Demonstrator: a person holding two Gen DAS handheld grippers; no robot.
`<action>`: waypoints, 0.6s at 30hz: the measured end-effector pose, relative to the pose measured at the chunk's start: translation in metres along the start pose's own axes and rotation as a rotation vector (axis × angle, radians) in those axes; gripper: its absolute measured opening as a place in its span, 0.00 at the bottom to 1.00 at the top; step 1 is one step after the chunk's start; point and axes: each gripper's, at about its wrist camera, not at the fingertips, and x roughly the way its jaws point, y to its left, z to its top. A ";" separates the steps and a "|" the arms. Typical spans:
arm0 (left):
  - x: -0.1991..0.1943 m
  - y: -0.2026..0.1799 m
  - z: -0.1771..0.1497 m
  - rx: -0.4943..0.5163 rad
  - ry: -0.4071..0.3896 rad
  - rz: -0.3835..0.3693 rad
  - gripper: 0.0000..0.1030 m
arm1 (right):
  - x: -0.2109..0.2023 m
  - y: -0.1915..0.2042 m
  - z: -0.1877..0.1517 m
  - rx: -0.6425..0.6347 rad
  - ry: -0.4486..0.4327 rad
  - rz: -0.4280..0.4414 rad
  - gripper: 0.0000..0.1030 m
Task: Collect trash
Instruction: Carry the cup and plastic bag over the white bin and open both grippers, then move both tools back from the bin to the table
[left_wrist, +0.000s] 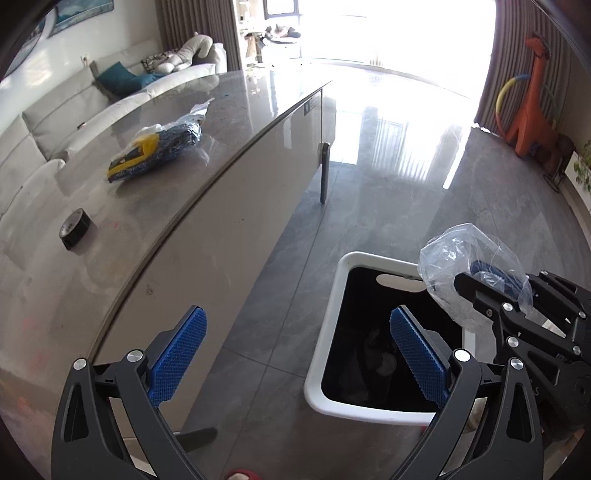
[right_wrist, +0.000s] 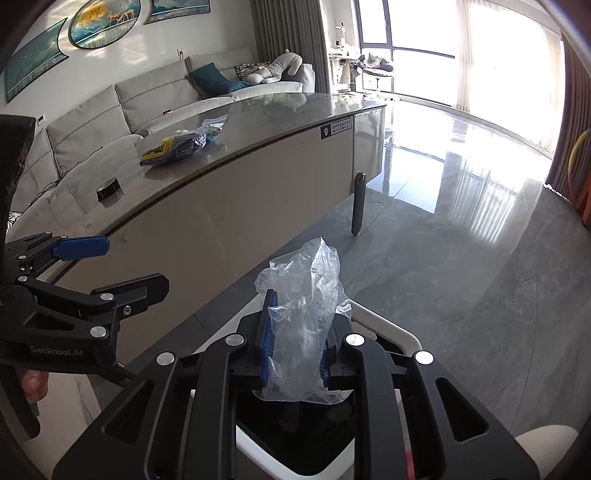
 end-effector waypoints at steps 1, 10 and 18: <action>0.000 0.002 0.001 -0.007 -0.004 -0.001 0.95 | 0.007 0.003 -0.002 -0.023 0.039 -0.007 0.50; -0.005 0.014 -0.004 -0.037 -0.017 -0.073 0.95 | 0.033 0.018 -0.019 -0.149 0.130 -0.100 0.95; -0.019 0.040 -0.003 -0.134 -0.134 -0.115 0.95 | 0.010 0.027 0.011 -0.223 -0.012 -0.091 0.95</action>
